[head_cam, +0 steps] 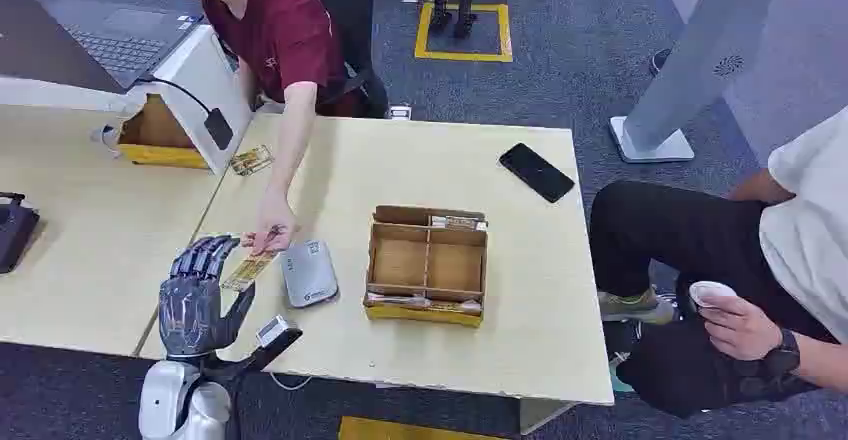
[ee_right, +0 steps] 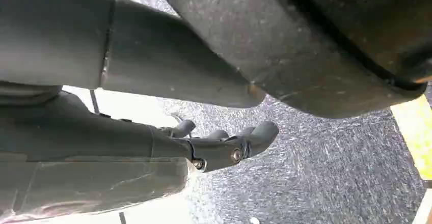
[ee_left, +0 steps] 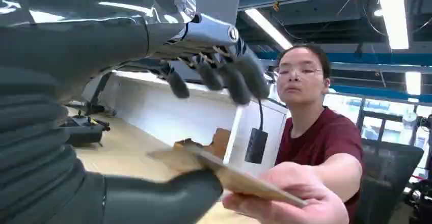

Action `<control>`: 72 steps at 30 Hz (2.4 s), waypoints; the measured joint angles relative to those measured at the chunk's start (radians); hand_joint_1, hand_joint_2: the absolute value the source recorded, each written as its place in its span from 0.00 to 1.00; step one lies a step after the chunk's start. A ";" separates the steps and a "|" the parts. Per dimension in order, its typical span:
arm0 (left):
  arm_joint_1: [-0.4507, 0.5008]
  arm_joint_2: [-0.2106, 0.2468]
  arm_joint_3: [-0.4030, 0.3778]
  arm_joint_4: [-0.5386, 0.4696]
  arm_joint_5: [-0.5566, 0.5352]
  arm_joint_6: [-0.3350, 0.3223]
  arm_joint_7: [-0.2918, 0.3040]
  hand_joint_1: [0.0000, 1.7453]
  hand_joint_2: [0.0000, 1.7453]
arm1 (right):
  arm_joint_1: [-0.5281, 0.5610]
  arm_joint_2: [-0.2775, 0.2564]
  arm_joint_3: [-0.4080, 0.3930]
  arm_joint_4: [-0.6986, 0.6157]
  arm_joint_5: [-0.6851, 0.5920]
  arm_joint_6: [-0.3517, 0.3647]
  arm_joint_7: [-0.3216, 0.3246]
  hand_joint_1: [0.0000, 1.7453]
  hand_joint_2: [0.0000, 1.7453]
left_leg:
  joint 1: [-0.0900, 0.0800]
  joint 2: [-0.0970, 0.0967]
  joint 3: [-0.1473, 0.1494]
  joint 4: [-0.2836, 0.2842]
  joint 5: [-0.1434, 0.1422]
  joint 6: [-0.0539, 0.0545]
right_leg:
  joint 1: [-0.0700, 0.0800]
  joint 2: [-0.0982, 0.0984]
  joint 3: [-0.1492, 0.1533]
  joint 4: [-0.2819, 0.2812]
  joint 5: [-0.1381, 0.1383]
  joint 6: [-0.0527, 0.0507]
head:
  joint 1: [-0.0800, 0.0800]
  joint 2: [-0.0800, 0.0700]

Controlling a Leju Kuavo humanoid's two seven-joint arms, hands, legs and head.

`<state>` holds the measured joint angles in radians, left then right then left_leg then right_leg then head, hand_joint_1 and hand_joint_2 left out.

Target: Pass the card to the sensor for recognition and then transmit it.

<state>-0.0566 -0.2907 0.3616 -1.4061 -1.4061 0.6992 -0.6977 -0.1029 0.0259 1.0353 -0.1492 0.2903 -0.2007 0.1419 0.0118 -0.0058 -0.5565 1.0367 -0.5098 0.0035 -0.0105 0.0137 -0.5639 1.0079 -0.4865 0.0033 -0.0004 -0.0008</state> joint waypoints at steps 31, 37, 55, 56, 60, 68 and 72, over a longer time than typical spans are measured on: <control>-0.027 0.066 -0.435 0.232 1.190 -0.168 0.182 1.00 1.00 | 0.015 0.003 -0.015 0.000 -0.040 -0.036 0.002 0.00 0.00 | 0.000 0.000 0.000 0.000 0.000 0.000 | 0.000 0.000 0.000 0.000 0.000 0.000 | 0.000 0.000; -0.066 0.129 -0.590 0.302 1.428 -0.265 0.271 1.00 1.00 | 0.019 0.005 -0.025 0.000 -0.042 -0.046 0.004 0.00 0.00 | 0.000 0.000 0.000 0.000 0.000 0.000 | 0.000 0.000 0.000 0.000 0.000 0.000 | 0.000 0.000; -0.160 0.196 -0.700 0.426 1.570 -0.173 0.248 1.00 1.00 | 0.022 0.007 -0.040 0.000 -0.037 -0.049 0.008 0.00 0.00 | 0.000 0.000 0.001 0.000 0.000 0.000 | 0.000 0.000 0.001 0.000 0.001 -0.001 | 0.000 0.000; -0.161 0.198 -0.700 0.427 1.572 -0.172 0.248 1.00 1.00 | 0.022 0.007 -0.040 0.000 -0.036 -0.049 0.008 0.00 0.00 | 0.000 0.000 0.001 0.000 0.000 0.000 | 0.000 0.000 0.001 0.000 0.001 -0.001 | 0.000 0.000; -0.168 0.211 -0.700 0.434 1.577 -0.166 0.245 1.00 1.00 | 0.022 0.007 -0.040 0.000 -0.036 -0.048 0.008 0.00 0.00 | 0.000 0.000 0.001 0.000 0.000 0.000 | 0.000 0.000 0.001 0.000 0.001 -0.001 | 0.000 0.000; -0.170 0.227 -0.701 0.463 1.562 -0.172 0.248 1.00 1.00 | 0.022 0.007 -0.040 0.000 -0.034 -0.046 0.007 0.00 0.00 | 0.000 0.000 0.000 0.000 0.000 0.000 | 0.000 0.000 0.000 0.000 0.001 -0.001 | 0.000 0.000; -0.173 0.235 -0.708 0.481 1.517 -0.155 0.248 1.00 1.00 | 0.022 0.007 -0.040 0.000 -0.030 -0.043 0.006 0.00 0.00 | 0.000 0.000 0.000 0.000 0.000 0.000 | 0.000 0.000 0.000 0.000 0.001 -0.001 | 0.000 0.000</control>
<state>-0.2293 -0.0554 -0.3467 -0.9251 0.1111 0.5440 -0.4501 -0.0808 0.0332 0.9949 -0.1488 0.2601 -0.2438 0.1480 0.0116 -0.0055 -0.5561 1.0371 -0.5094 0.0038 -0.0106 0.0138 -0.5634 1.0076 -0.4852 0.0027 -0.0004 -0.0008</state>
